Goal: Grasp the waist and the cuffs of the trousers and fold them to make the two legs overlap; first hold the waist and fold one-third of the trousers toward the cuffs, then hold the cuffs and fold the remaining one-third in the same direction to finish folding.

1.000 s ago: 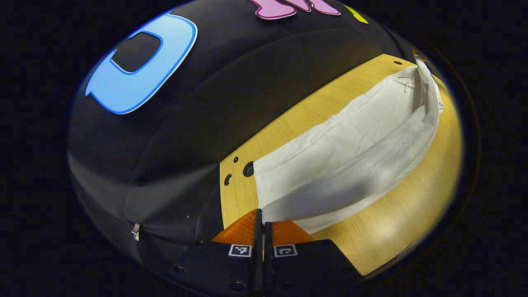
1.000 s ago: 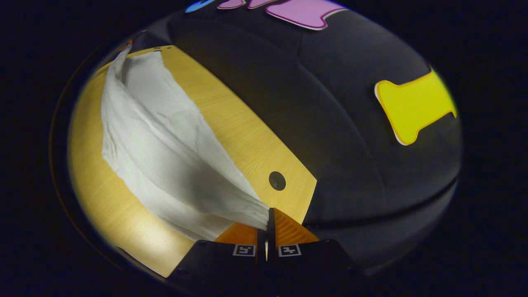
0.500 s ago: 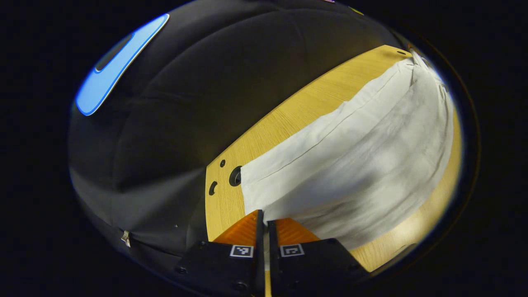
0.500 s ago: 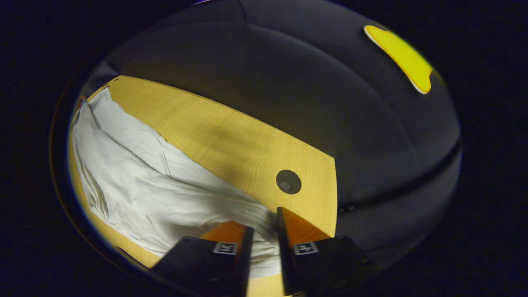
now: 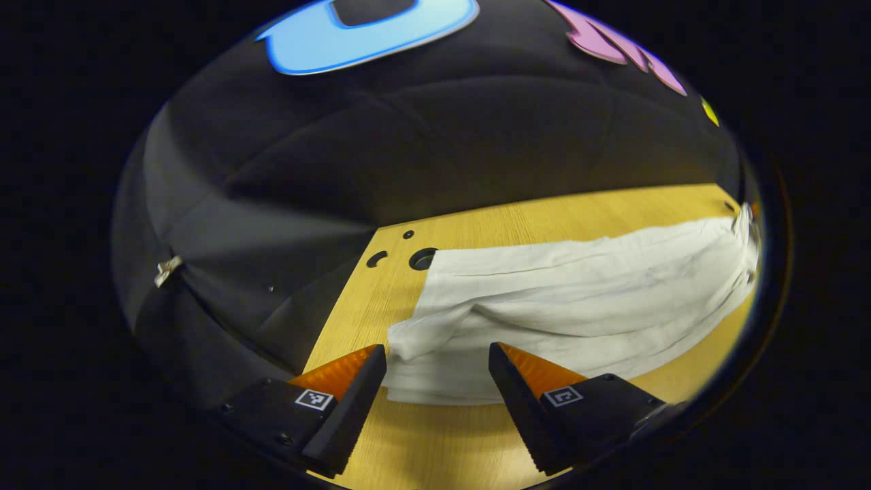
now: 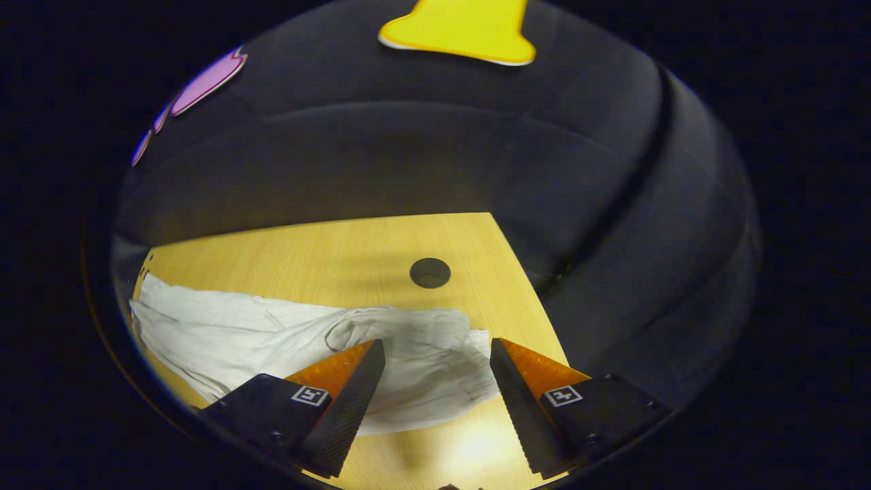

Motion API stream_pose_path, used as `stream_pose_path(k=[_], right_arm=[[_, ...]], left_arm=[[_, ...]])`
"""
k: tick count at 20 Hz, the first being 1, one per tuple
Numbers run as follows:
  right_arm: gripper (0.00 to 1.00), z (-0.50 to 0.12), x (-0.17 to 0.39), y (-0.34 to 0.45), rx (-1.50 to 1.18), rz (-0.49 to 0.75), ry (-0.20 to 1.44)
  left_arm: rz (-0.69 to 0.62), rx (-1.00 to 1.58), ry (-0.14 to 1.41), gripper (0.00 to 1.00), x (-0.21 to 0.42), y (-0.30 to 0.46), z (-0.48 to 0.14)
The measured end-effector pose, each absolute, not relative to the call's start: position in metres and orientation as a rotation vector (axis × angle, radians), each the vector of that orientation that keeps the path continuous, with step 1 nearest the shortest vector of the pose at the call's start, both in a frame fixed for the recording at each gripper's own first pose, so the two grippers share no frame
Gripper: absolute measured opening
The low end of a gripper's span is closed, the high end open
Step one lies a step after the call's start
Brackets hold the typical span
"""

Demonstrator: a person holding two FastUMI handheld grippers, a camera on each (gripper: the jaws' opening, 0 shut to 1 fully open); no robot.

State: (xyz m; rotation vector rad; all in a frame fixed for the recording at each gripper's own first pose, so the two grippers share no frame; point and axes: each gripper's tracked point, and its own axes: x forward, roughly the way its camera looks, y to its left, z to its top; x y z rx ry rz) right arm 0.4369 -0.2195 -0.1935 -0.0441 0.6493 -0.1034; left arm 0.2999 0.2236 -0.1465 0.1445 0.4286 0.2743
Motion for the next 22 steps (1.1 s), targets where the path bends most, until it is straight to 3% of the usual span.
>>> stream_pose_path(k=[11, 22], right_arm=[[0.99, -0.239, 0.426, -0.245, 0.291, -0.288, 0.638], [0.99, -0.270, 0.436, -0.242, 0.209, -0.309, 0.657]], left_arm=[[0.307, -0.120, 0.268, 0.97, 0.182, 0.203, -0.077], [0.337, -0.191, 0.262, 0.93, 0.146, 0.174, -0.072]])
